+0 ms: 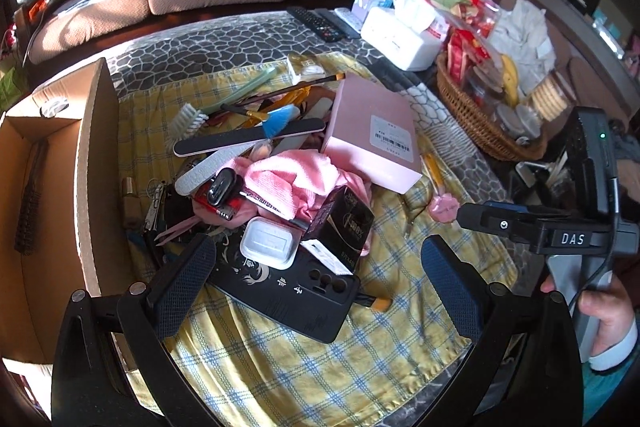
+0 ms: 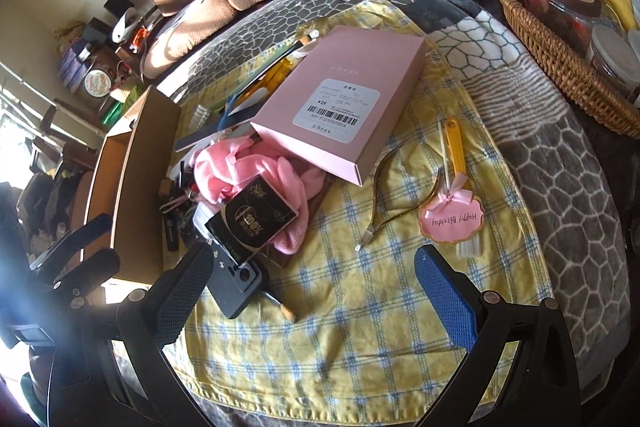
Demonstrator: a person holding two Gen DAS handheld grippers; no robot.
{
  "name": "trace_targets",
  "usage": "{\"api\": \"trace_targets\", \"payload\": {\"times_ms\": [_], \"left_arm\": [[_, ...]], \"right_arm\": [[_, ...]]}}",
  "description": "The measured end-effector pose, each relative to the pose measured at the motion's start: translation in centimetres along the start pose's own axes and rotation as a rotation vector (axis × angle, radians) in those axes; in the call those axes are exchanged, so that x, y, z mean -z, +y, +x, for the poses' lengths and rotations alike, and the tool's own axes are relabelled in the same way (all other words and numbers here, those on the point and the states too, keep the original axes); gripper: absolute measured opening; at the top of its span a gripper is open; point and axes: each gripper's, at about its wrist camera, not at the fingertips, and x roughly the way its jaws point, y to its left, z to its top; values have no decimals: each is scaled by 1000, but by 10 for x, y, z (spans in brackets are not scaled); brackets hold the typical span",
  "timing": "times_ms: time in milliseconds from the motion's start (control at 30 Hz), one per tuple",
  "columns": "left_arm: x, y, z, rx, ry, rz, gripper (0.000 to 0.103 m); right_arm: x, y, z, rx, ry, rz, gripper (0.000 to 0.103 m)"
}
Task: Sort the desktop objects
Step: 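Grasp the pink Ubras box with the right gripper and lift it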
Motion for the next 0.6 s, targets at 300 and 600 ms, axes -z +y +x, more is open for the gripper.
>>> {"api": "trace_targets", "payload": {"times_ms": [300,600], "left_arm": [[-31,-16,28,-3,12,30,103],[-59,-28,61,15,26,95,103]], "right_arm": [[-18,-27,12,-60,4,94,102],[-32,-65,40,-208,13,322,98]]}}
